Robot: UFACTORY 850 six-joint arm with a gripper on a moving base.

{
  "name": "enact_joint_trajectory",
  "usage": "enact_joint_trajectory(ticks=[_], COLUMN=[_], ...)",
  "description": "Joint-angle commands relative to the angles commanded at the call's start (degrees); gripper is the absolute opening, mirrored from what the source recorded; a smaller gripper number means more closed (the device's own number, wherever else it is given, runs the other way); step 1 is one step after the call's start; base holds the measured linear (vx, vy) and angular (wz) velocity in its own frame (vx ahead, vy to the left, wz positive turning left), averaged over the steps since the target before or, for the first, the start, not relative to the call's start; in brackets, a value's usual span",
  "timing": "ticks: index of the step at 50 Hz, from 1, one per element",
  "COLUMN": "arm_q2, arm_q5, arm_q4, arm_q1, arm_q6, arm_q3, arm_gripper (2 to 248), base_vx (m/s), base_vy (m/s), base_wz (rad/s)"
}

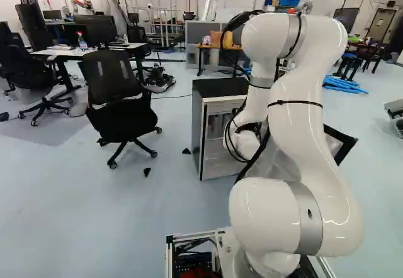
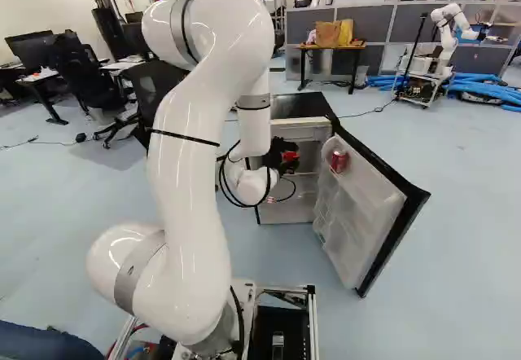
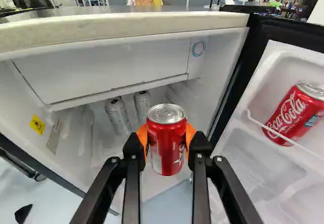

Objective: Grab a drink from the fridge

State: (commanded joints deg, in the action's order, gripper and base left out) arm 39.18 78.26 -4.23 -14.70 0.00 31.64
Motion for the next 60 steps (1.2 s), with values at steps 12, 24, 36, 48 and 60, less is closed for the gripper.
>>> enact_joint_trajectory(ticks=[12,24,36,48,60], arm_q2=[-4.7,-9.4,-13.4,-16.4,-18.8], arm_q5=[0.0,0.0,0.0,0.0,0.0], arm_q4=[0.0,0.0,0.2,1.1,2.9], arm_q1=[0.3,0.6,0.5,0.4,0.4], arm_q6=[0.0,0.0,0.0,0.0,0.0], arm_q3=[-4.8,-9.4,-12.7,-14.2,-14.9], arm_gripper=[94,94,94,94,94], base_vx=[0.000,0.000,0.000,0.000,0.000], base_vy=[0.000,0.000,0.000,0.000,0.000], base_wz=[0.000,0.000,0.000,0.000,0.000])
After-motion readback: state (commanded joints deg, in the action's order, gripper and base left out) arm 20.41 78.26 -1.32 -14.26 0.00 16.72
